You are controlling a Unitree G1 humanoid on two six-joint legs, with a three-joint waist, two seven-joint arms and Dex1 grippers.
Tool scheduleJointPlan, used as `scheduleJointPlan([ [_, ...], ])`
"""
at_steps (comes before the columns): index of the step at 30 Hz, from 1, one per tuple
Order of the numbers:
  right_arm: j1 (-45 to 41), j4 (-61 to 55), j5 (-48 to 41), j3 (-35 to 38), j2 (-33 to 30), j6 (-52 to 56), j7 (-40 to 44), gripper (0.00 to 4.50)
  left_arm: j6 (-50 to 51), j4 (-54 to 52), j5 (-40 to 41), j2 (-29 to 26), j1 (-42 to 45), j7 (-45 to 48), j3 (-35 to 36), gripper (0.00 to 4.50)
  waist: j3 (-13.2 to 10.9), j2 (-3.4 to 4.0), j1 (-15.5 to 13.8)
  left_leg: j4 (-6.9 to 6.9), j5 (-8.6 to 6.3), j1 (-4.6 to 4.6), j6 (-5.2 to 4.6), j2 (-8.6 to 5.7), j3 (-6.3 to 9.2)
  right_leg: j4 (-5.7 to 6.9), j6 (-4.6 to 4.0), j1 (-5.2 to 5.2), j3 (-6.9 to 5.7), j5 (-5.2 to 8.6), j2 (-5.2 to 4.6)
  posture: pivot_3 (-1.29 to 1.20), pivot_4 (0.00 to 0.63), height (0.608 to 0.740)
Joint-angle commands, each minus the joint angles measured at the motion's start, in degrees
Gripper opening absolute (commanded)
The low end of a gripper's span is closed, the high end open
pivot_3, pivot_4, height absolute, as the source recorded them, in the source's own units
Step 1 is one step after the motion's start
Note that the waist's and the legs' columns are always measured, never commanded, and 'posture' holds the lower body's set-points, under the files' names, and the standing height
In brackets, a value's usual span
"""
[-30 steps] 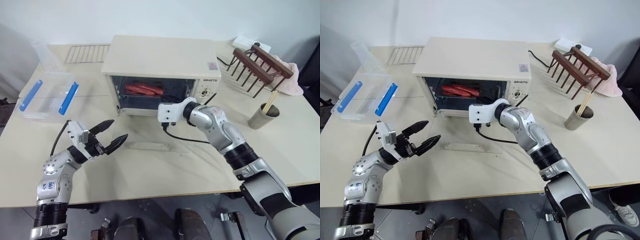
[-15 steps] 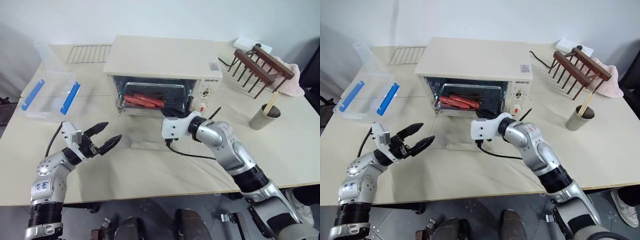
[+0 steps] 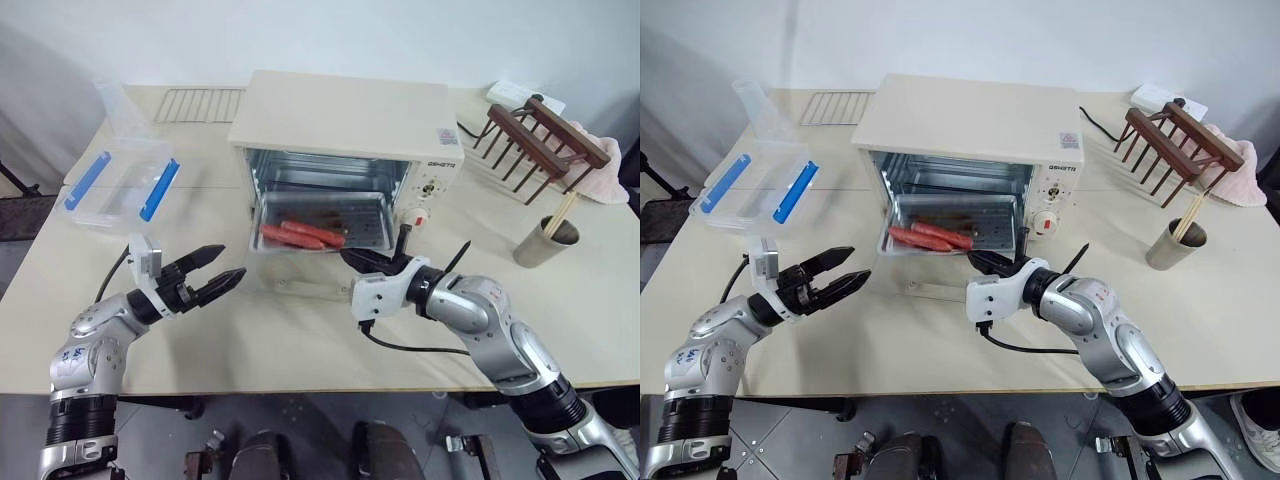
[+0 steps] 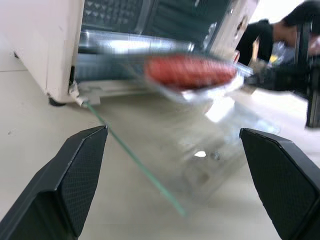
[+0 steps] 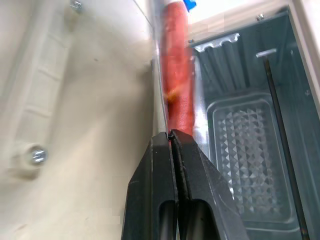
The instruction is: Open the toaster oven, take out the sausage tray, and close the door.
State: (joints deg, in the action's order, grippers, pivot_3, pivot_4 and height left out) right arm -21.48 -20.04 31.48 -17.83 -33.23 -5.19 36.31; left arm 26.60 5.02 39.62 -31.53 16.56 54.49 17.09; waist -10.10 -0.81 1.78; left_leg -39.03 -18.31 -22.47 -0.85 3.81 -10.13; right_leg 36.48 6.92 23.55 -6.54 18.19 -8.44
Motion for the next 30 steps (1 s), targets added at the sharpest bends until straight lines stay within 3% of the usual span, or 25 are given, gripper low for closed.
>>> scheduleJointPlan([
  [1, 1.08, -3.13, -0.68, 1.5, -1.08, -1.74, -0.07, 0.01, 3.92, -2.16, 3.45, -0.59, 1.35, -1.15, 1.68, 4.5, 0.0, 0.0, 0.0, -0.02, 0.0, 0.0, 0.0, 0.0, 0.0, 0.0, 0.0, -0.01, 0.0, 0.0, 0.0, 0.0, 0.15, 0.74],
  [9, 4.39, -1.94, 0.81, 1.75, -2.12, -5.86, -2.42, 0.01, 12.31, -1.41, 5.57, -1.64, 4.24, -3.36, 1.48, 4.5, 0.0, -0.01, -0.05, -0.05, 0.0, 0.02, 0.0, 0.0, -0.01, 0.01, 0.0, -0.02, 0.01, 0.0, 0.02, 0.0, 0.15, 0.74],
  [30, 5.79, 7.66, 7.92, 1.77, -2.65, -21.24, -18.41, 0.01, 24.98, -1.06, 8.37, -4.17, 5.83, -6.74, 3.57, 4.5, -0.01, -0.02, -0.02, -0.06, 0.02, 0.04, 0.03, 0.01, -0.03, 0.03, 0.0, -0.02, 0.06, 0.0, 0.02, 0.0, 0.15, 0.74],
])
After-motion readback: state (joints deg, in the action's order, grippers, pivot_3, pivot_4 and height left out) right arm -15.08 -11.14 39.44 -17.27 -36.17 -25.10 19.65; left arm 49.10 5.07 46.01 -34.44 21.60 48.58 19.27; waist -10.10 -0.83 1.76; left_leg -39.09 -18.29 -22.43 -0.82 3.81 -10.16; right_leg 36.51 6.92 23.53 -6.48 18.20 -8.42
